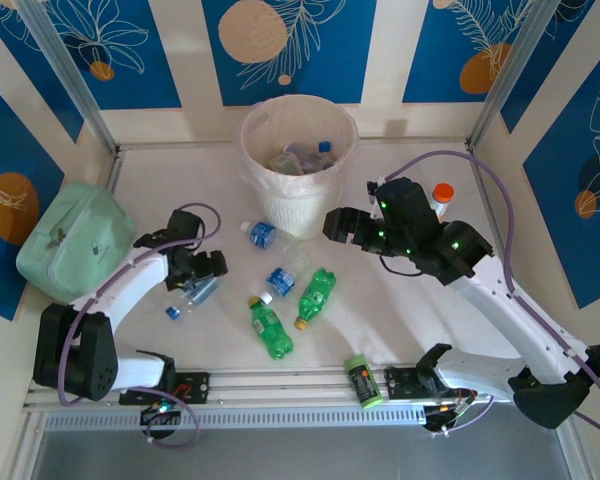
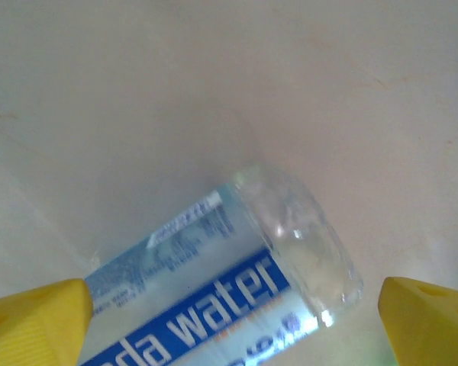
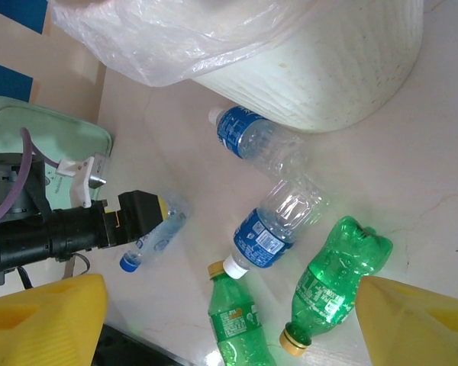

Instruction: Put the plastic bottles in the bin

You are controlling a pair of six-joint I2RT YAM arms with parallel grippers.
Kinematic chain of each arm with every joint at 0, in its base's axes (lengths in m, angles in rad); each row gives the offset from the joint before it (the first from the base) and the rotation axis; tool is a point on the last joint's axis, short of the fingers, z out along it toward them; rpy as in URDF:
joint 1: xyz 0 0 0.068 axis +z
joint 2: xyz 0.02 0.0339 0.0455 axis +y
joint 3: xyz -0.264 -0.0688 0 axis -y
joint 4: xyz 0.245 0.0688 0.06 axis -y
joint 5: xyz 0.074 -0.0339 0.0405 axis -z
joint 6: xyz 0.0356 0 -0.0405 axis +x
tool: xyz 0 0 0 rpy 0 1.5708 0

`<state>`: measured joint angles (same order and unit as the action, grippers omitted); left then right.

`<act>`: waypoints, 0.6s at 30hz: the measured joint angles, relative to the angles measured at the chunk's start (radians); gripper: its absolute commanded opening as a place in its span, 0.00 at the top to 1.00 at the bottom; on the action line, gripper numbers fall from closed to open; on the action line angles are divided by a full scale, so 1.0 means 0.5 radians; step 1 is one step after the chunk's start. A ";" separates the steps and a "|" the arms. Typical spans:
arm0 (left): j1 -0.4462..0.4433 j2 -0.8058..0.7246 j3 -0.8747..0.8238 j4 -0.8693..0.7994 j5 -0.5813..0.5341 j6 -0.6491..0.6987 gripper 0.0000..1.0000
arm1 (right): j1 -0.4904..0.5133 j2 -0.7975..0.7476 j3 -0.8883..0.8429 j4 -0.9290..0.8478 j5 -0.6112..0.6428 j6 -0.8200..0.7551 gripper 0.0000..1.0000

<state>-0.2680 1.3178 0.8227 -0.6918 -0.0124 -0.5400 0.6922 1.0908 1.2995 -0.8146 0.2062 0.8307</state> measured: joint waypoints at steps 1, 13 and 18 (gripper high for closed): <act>-0.008 0.016 0.000 -0.005 0.003 0.001 0.11 | 0.000 0.004 -0.002 -0.002 -0.002 0.002 0.16; -0.188 0.162 0.024 -0.155 -0.104 0.090 0.00 | 0.000 0.018 -0.011 0.003 -0.008 0.024 0.13; -0.254 0.100 0.027 -0.271 -0.104 0.104 0.00 | 0.002 0.024 -0.025 0.020 -0.011 0.031 0.10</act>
<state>-0.3950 1.3678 0.8360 -0.8272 -0.0643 -0.4881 0.6933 1.1027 1.2869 -0.8047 0.2008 0.8463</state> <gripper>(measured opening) 0.994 0.892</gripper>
